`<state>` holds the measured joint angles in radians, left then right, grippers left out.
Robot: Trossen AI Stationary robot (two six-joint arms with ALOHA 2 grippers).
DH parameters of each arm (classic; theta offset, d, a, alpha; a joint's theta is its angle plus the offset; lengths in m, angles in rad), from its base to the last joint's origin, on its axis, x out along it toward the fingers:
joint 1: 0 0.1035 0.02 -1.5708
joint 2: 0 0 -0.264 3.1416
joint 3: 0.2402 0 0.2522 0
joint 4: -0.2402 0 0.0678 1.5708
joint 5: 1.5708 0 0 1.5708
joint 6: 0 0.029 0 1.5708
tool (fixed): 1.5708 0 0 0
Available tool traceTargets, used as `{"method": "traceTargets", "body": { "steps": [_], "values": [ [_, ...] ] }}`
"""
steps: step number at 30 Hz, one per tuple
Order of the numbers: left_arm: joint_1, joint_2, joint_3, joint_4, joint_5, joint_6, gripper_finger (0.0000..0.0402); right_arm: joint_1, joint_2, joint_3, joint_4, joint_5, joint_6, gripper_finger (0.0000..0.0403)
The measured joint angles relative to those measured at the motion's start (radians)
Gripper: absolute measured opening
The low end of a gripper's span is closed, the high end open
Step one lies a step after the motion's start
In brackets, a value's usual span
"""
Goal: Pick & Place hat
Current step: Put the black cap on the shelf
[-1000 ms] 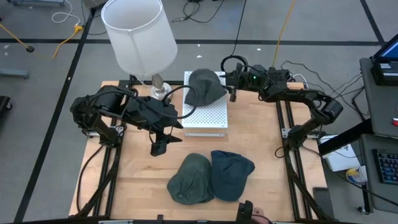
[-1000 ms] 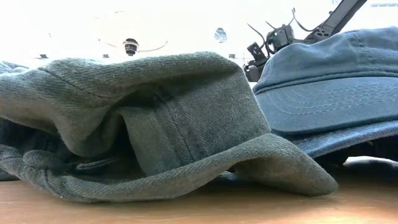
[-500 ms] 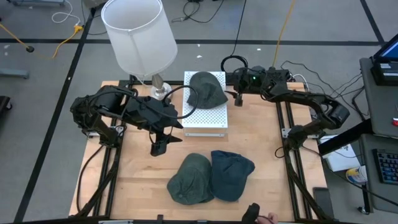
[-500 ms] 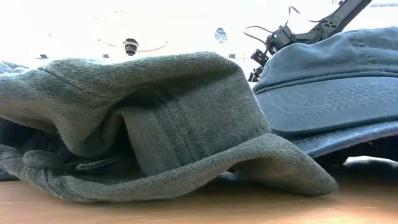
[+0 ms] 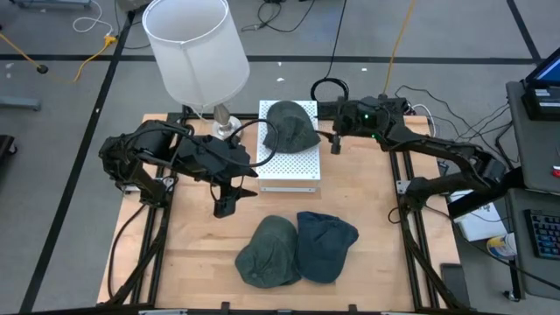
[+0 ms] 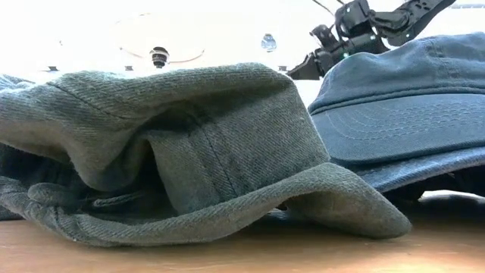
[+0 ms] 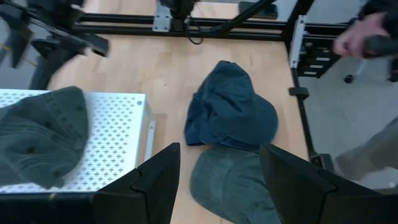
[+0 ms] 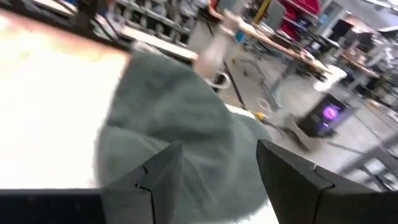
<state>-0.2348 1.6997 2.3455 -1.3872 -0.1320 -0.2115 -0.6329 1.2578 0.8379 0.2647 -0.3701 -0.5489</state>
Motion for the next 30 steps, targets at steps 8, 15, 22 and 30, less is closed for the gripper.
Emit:
{"method": "traceTargets", "body": {
  "steps": [8,15,22,30],
  "values": [
    [0.000,0.000,0.000,0.000,-0.010,0.000,0.0225,0.143,0.104,0.135,-0.064,0.135,0.046,0.0196],
    [0.023,0.000,0.000,0.000,-0.026,-0.034,0.0225,0.221,0.224,0.290,-0.240,0.294,0.180,0.0196],
    [0.066,0.000,0.000,0.001,-0.027,-0.029,0.0225,0.284,0.297,0.433,-0.388,0.410,0.287,0.0173],
    [0.090,0.000,0.000,0.001,-0.027,-0.046,0.0225,0.330,0.299,0.453,-0.424,0.424,0.379,0.0025]
  ]
}}
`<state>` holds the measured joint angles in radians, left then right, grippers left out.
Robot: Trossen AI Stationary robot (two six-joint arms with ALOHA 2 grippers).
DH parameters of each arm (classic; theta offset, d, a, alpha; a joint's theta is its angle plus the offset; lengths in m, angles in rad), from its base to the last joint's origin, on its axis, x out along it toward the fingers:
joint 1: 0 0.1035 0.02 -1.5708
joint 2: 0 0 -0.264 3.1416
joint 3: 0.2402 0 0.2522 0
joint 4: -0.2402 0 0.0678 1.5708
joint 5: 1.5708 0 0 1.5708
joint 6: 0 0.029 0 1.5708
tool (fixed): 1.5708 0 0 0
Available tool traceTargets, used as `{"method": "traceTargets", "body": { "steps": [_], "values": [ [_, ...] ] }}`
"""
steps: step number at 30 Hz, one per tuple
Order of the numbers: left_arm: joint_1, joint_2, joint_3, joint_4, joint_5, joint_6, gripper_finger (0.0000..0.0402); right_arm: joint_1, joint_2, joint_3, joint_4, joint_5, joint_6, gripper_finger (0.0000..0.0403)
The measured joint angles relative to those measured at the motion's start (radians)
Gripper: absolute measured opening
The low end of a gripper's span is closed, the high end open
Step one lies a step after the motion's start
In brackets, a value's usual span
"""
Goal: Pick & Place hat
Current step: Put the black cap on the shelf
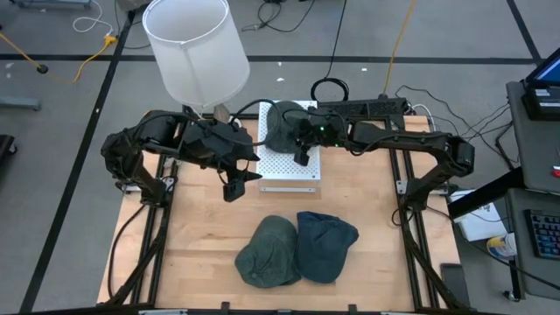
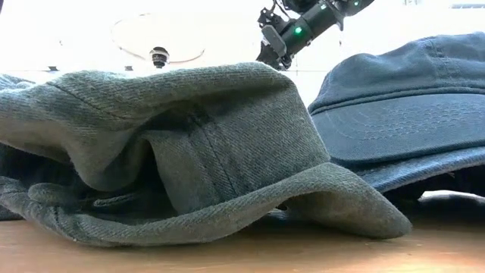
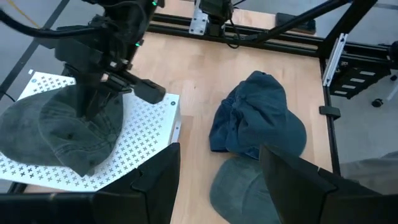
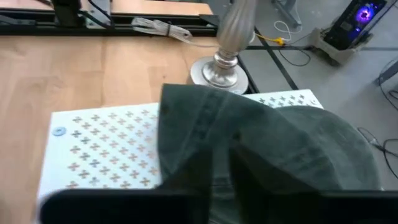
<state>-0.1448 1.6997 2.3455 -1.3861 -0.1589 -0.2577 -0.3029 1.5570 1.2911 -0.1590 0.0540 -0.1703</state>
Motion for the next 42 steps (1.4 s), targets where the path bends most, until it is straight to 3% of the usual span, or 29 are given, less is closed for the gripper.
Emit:
{"method": "traceTargets", "body": {
  "steps": [7,23,42],
  "values": [
    [-0.008,0.000,0.000,0.000,0.002,-0.038,0.0225,-0.003,0.032,0.000,-0.003,0.023,-0.032,0.0002],
    [-0.008,0.000,0.000,0.000,0.002,-0.046,0.0225,-0.077,0.126,0.000,0.151,0.019,-0.094,0.0000],
    [-0.007,0.000,0.000,0.002,0.002,-0.008,0.0225,-0.162,0.131,0.000,0.202,-0.059,-0.136,0.0000]
  ]
}}
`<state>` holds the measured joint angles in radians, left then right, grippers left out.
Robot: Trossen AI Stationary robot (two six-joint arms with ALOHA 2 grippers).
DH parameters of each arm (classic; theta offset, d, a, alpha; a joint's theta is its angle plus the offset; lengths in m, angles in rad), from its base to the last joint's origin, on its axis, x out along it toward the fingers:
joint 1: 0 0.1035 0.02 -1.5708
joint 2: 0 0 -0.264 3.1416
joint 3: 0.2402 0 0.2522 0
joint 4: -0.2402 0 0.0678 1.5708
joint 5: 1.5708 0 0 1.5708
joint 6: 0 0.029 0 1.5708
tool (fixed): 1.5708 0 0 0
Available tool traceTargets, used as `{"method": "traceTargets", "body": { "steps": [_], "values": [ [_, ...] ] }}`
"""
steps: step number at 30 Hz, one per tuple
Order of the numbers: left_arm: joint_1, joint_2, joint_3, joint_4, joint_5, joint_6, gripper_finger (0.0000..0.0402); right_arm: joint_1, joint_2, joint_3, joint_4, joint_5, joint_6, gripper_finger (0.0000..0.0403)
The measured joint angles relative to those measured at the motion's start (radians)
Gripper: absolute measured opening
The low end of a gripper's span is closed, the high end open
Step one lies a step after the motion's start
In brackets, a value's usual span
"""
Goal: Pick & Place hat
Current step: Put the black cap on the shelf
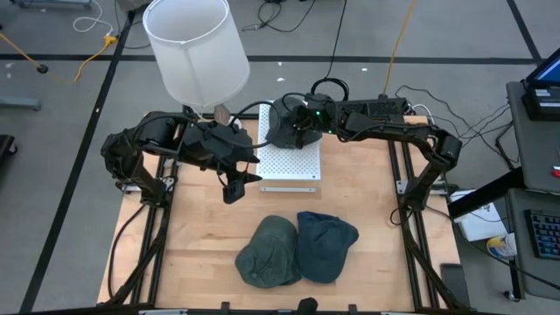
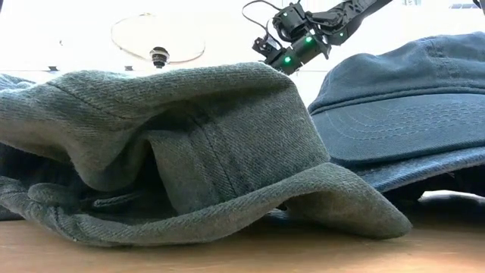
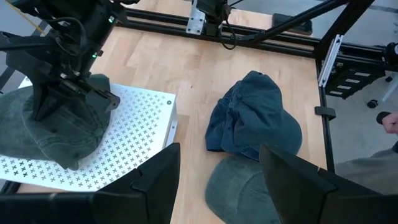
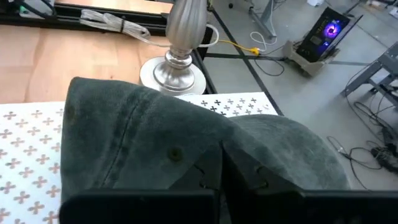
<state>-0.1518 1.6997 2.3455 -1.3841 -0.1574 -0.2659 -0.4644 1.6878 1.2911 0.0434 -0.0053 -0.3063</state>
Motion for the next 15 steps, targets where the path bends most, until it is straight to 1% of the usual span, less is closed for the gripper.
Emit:
{"method": "traceTargets", "body": {
  "steps": [5,8,11,15],
  "values": [
    [0.003,0.000,0.000,0.002,0.000,0.001,0.0225,-0.008,0.000,0.000,0.056,-0.044,-0.003,0.0000],
    [0.003,0.000,0.000,0.002,-0.001,0.000,0.0225,-0.008,0.015,0.000,0.066,-0.049,-0.002,0.0000],
    [0.003,0.000,0.000,0.002,0.000,-0.005,0.0225,0.000,0.018,-0.002,0.014,-0.055,0.010,0.0000],
    [0.003,0.000,0.000,0.002,0.000,-0.019,0.0225,0.002,-0.047,0.001,-0.019,-0.157,-0.015,0.0000]
  ]
}}
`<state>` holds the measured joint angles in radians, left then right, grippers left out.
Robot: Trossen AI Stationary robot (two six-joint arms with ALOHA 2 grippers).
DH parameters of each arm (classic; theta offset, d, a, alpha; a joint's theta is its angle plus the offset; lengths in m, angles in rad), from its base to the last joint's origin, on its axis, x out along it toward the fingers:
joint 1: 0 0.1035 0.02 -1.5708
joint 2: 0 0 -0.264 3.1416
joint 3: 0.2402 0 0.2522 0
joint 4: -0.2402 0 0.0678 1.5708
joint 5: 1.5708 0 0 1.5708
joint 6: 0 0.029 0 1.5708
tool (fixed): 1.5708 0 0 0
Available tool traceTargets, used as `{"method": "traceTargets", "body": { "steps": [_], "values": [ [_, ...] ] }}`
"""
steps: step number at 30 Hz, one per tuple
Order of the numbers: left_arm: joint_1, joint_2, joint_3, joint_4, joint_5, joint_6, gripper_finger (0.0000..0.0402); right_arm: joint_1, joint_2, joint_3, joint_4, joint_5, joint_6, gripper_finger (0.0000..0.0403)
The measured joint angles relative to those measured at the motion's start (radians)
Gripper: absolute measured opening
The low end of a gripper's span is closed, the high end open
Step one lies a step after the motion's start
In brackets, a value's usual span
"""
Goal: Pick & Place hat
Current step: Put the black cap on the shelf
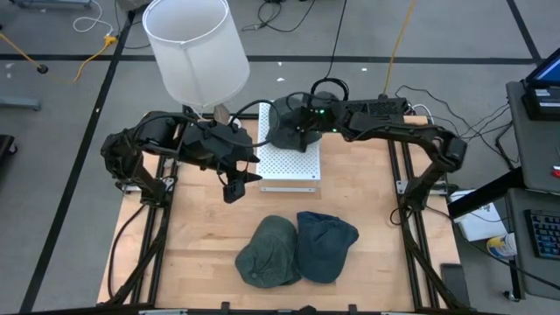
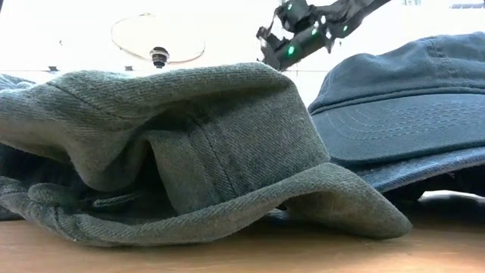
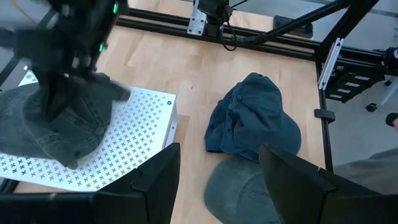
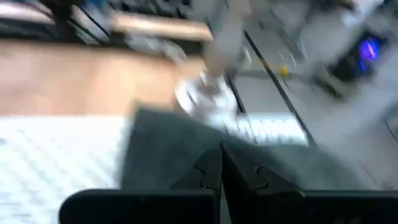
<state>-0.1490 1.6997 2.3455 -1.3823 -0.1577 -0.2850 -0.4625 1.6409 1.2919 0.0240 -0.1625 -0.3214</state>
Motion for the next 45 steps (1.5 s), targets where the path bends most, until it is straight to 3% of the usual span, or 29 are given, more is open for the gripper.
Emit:
{"method": "traceTargets", "body": {
  "steps": [7,12,16,35,38,45],
  "values": [
    [0.000,0.000,0.000,0.002,0.000,-0.005,0.0225,-0.001,-0.009,-0.003,-0.182,-0.048,-0.026,0.0000],
    [0.000,0.000,0.000,0.002,0.000,-0.006,0.0225,0.017,0.015,-0.005,-0.231,-0.021,-0.092,0.0000],
    [0.000,0.000,0.000,0.003,0.000,-0.006,0.0225,0.026,0.034,0.002,-0.140,0.032,-0.114,0.0000],
    [0.005,0.000,0.000,0.003,-0.002,0.021,0.0225,0.024,0.117,0.002,0.120,0.067,-0.106,0.0000],
    [0.005,0.000,0.000,0.002,-0.001,0.021,0.0225,0.024,0.126,-0.003,0.117,0.117,-0.083,0.0000],
    [0.005,0.000,0.000,0.000,0.000,0.021,0.0225,0.024,0.124,-0.001,0.145,0.110,-0.061,0.0000]
  ]
}}
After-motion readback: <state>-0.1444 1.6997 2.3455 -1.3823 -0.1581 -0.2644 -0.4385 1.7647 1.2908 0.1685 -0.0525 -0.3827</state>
